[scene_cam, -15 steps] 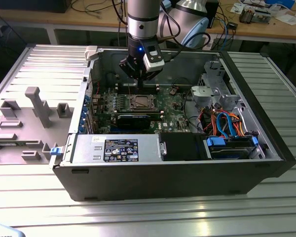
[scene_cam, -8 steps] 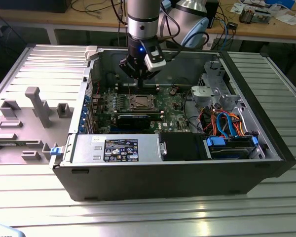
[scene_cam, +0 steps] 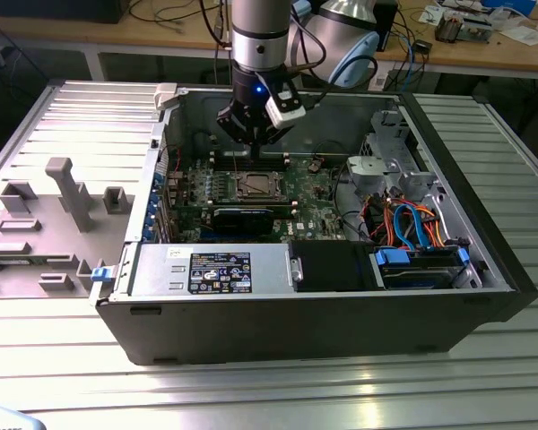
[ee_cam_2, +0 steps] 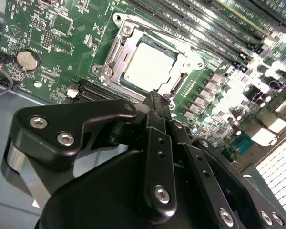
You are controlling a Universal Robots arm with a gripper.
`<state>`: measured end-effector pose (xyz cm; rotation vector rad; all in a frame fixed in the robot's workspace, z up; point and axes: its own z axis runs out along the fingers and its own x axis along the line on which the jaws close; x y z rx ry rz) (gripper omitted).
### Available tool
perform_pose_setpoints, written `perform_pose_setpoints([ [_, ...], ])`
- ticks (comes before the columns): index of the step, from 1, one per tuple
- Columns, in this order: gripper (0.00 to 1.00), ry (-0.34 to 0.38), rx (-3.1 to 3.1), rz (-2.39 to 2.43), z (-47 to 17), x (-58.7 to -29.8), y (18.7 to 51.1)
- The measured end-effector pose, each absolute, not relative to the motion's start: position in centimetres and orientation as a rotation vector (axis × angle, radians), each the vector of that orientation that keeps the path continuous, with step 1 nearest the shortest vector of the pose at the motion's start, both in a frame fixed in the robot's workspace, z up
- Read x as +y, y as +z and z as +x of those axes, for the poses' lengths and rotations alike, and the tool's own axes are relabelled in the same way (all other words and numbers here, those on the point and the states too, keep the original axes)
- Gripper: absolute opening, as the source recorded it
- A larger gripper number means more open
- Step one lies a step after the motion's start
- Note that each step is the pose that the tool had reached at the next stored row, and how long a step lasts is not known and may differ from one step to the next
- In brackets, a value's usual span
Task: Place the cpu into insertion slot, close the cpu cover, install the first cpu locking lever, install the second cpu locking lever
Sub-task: 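Install the first cpu locking lever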
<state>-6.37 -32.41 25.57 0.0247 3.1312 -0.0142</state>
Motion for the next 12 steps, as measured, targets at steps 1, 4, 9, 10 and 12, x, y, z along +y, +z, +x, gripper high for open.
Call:
perform_pose_setpoints([
  [1, 0.11, -0.014, 3.131, 0.025, -6.37, -32.41, 25.57],
  [4, 0.11, -0.014, 3.131, 0.025, -6.37, -32.4, 25.57],
  [9, 0.11, -0.014, 3.131, 0.025, -6.6, -32.4, 25.57],
  [10, 0.11, -0.014, 3.131, 0.025, -6.67, -32.4, 25.57],
  [12, 0.11, -0.014, 3.131, 0.025, -6.79, -32.4, 25.57],
])
